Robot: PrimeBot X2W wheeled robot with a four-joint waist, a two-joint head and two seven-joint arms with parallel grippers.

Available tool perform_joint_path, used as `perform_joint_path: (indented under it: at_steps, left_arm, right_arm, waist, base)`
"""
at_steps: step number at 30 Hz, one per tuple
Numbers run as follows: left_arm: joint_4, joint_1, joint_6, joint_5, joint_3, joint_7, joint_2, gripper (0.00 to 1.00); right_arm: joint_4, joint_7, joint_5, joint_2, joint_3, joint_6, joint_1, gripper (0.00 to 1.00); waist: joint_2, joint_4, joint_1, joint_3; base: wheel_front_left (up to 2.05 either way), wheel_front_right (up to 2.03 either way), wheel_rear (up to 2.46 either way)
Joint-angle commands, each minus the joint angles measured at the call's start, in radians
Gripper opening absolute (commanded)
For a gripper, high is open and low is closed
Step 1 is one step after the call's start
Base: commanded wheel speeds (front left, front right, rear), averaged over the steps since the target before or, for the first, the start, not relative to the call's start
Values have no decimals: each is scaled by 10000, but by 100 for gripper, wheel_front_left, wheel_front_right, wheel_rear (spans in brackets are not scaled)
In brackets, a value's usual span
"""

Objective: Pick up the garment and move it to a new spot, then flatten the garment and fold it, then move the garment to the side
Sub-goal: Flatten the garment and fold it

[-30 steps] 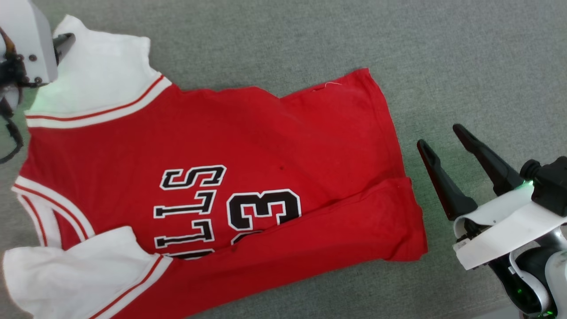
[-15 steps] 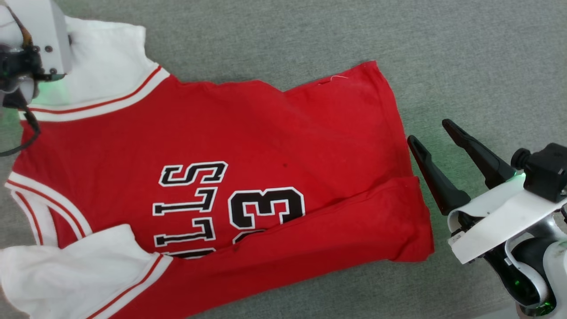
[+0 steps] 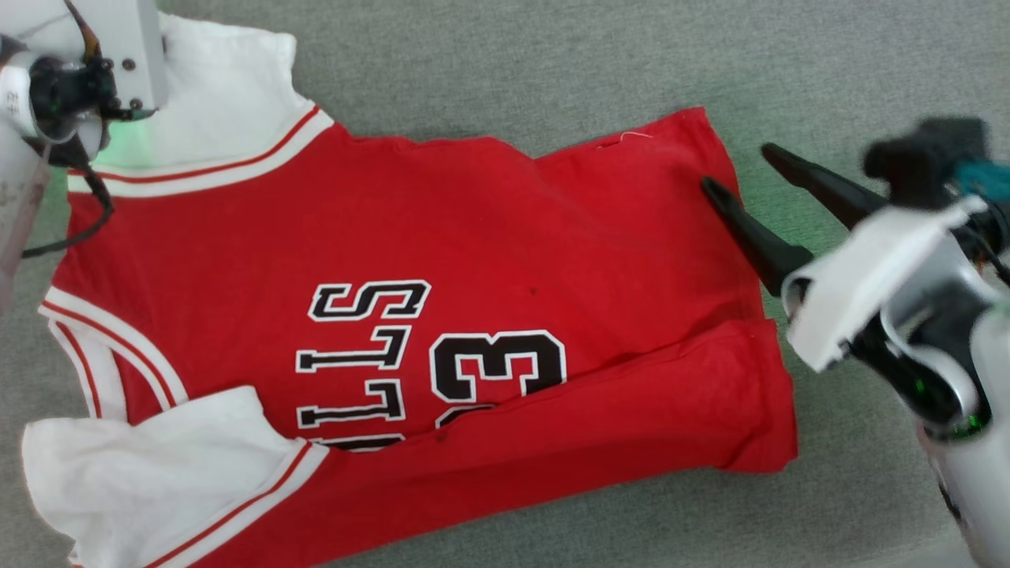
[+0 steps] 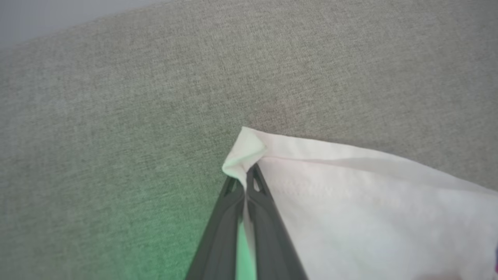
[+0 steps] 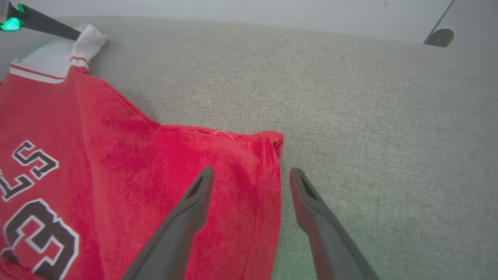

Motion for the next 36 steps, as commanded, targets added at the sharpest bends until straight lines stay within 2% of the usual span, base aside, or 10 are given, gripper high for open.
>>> perform_joint_path:
  at_steps: [1, 12, 20, 21, 22, 28, 31, 36]
  left_arm:
    - [114, -9, -87, 97, -66, -22, -136, 0]
    - [909, -294, -450, 125, -142, -221, -556, 0]
    - [1360, -449, -639, 131, -169, -338, -795, 0]
    - [1408, -464, -673, 126, -168, -362, -820, 0]
    - [1462, -474, -694, 117, -166, -377, -843, 0]
    - [1724, -517, -824, 13, -74, -703, -980, 0]
    - [1825, -528, -910, -57, 10, -944, -1075, 0]
    - [1919, -498, -1066, -283, 184, -1239, -1257, 0]
  right_arm:
    - [343, 252, 72, 25, 140, 0, -385, 100]
    - [3185, 1925, 199, 503, 1382, 0, -3009, 100]
    - [4945, 3324, 362, 701, 1885, -7, -3887, 100]
    - [5127, 3502, 432, 723, 1948, -7, -3937, 34]
    - [5276, 3630, 534, 755, 1986, -7, -3987, 0]
    - [5791, 3669, 739, 767, 1925, -6, -4270, 0]
    - [5767, 3369, 882, 775, 1819, -6, -4308, 0]
    - [5468, 2620, 1087, 354, 1841, -4, -4218, 0]
  waist:
    - [0, 32, 0, 45]
    - [0, 107, 0, 193]
    - [0, 187, 0, 217]
    - [0, 202, 0, 211]
    - [0, 220, 0, 203]
    - [0, 395, 0, 103]
    - [0, 545, 0, -43]
    - [0, 905, 0, -423]
  base:
    - [0, 0, 0]
    - [0, 0, 0]
    - [0, 0, 0]
    - [0, 0, 0]
    - [0, 0, 0]
    - [0, 0, 0]
    - [0, 0, 0]
    - [0, 0, 0]
